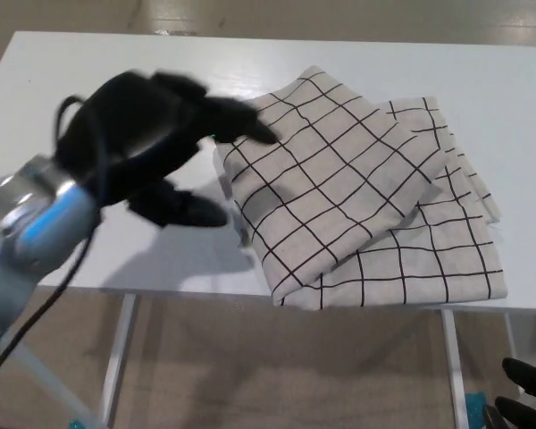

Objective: Use the left hand to fold a white towel with checkered patterns in half.

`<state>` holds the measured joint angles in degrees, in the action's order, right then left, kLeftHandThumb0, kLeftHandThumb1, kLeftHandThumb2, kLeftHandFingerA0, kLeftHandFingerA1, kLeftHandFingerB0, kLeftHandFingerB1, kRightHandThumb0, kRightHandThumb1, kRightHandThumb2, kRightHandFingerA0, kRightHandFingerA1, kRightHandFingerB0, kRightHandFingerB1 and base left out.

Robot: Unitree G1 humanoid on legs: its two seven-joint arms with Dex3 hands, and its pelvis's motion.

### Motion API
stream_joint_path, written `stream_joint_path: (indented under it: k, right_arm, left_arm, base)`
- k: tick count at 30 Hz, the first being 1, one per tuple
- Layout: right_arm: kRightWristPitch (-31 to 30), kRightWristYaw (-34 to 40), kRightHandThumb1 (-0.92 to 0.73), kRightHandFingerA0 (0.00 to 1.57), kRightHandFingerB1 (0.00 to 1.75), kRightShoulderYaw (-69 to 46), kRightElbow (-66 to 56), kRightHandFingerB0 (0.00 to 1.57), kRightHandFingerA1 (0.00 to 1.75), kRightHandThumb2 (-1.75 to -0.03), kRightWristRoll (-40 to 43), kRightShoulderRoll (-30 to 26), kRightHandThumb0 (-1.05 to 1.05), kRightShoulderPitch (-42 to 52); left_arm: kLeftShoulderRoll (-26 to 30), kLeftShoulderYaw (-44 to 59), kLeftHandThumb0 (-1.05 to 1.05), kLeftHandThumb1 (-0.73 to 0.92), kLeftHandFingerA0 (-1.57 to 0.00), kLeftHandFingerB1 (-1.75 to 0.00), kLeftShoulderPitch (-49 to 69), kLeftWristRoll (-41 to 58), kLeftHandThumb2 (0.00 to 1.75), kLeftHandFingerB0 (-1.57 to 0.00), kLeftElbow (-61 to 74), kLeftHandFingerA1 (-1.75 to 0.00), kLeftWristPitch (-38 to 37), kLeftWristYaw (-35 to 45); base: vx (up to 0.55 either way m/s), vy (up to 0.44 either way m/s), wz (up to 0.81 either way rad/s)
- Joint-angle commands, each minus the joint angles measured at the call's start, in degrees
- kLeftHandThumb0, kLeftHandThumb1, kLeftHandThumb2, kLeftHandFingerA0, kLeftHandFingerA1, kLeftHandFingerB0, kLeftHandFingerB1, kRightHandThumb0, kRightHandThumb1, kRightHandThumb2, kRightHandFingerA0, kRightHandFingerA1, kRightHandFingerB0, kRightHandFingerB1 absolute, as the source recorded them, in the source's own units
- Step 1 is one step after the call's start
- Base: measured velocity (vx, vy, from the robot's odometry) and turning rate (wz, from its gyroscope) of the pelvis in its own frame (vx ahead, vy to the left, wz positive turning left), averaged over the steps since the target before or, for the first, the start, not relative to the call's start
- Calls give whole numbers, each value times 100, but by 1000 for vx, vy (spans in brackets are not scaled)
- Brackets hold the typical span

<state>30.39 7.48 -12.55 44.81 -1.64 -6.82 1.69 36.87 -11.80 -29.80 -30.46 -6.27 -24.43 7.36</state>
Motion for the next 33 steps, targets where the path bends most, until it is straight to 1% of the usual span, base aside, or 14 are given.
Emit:
stream_joint_path:
  k: [1, 3, 4, 7, 8, 10, 11, 14, 15, 20, 21, 23, 24, 33]
  right_arm:
    - [-173, 211, -43, 53, 59, 33, 444, 55, 66, -81, -141, -114, -31, 325]
    - [-186, 197, -43, 53, 59, 24, 427, 55, 66, -81, -120, -107, -31, 318]
    - [-195, 208, -43, 53, 59, 21, 421, 55, 66, -81, -122, -107, -31, 322]
    - [-217, 233, -43, 53, 59, 21, 403, 55, 66, -81, -120, -86, -31, 322]
    - [-224, 241, -43, 53, 59, 25, 396, 55, 66, -81, -120, -76, -31, 313]
    - [-233, 258, -43, 52, 59, 32, 384, 56, 66, -81, -130, -73, -31, 292]
    - [-226, 260, -50, 55, 47, 31, 374, 62, 58, -57, -129, -76, -31, 280]
    - [-223, 249, -50, 55, 46, 24, 358, 62, 58, -57, -115, -86, -30, 252]
    - [-234, 234, -43, 51, 60, 25, 368, 57, 65, -81, -110, -96, -31, 219]
    - [-281, 183, -45, 48, 60, 28, 325, 59, 63, -80, -90, -128, -33, 119]
    - [-286, 179, -44, 47, 60, 24, 325, 60, 63, -80, -84, -133, -33, 104]
    - [-312, 216, -49, 52, 49, 32, 292, 65, 57, -57, -106, -131, -31, 102]
    - [-318, 241, -52, 53, 48, 41, 281, 67, 57, -56, -129, -128, -27, 119]
    - [-162, 216, -52, 53, 49, 100, 305, 68, 57, -56, -172, -91, -26, 458]
  left_arm:
    - [1180, 4079, -68, 39, -71, -52, 3827, 8428, 82, -61, 652, -61, 5338, 7890]
    - [1187, 3989, -64, 39, -70, -53, 3901, 8395, 81, -60, 594, -61, 5393, 7923]
    - [1159, 3855, -61, 49, -72, -44, 3963, 8359, 56, -70, 561, -48, 5394, 7938]
    - [1027, 3409, -60, 49, -71, -44, 4105, 8181, 56, -69, 457, -48, 5200, 7934]
    - [1003, 3279, -62, 39, -67, -53, 4165, 8100, 78, -61, 444, -60, 5183, 7875]
    - [958, 3003, -62, 39, -65, -54, 4214, 7863, 77, -62, 281, -59, 5208, 7859]
    - [913, 2809, -63, 39, -64, -54, 4197, 7629, 77, -62, 95, -59, 5182, 7847]
    - [829, 2555, -65, 39, -65, -53, 4167, 7258, 77, -62, -204, -58, 5131, 7825]
    - [774, 2482, -71, 39, -67, -52, 4184, 7112, 78, -62, -296, -58, 5040, 7765]
    - [532, 2321, -74, 38, -69, -52, 4156, 6560, 78, -62, -738, -58, 4660, 7526]
    - [490, 2320, -70, 45, -71, -46, 4134, 6495, 55, -71, -835, -48, 4626, 7514]
    - [362, 2340, -66, 47, -72, -45, 4120, 6191, 55, -71, -1200, -49, 4433, 7339]
    - [275, 2370, -69, 38, -73, -52, 4144, 6055, 78, -62, -1371, -60, 4274, 7207]
    - [-397, 2695, -65, 50, -79, -44, 4258, 5110, 56, -72, -2919, -50, 3115, 5957]
  base:
    - [0, 0, 0]
    - [0, 0, 0]
    - [0, 0, 0]
    - [0, 0, 0]
    - [0, 0, 0]
    - [0, 0, 0]
    - [0, 0, 0]
    - [0, 0, 0]
    - [0, 0, 0]
    - [0, 0, 0]
    - [0, 0, 0]
    - [0, 0, 0]
    - [0, 0, 0]
    - [0, 0, 0]
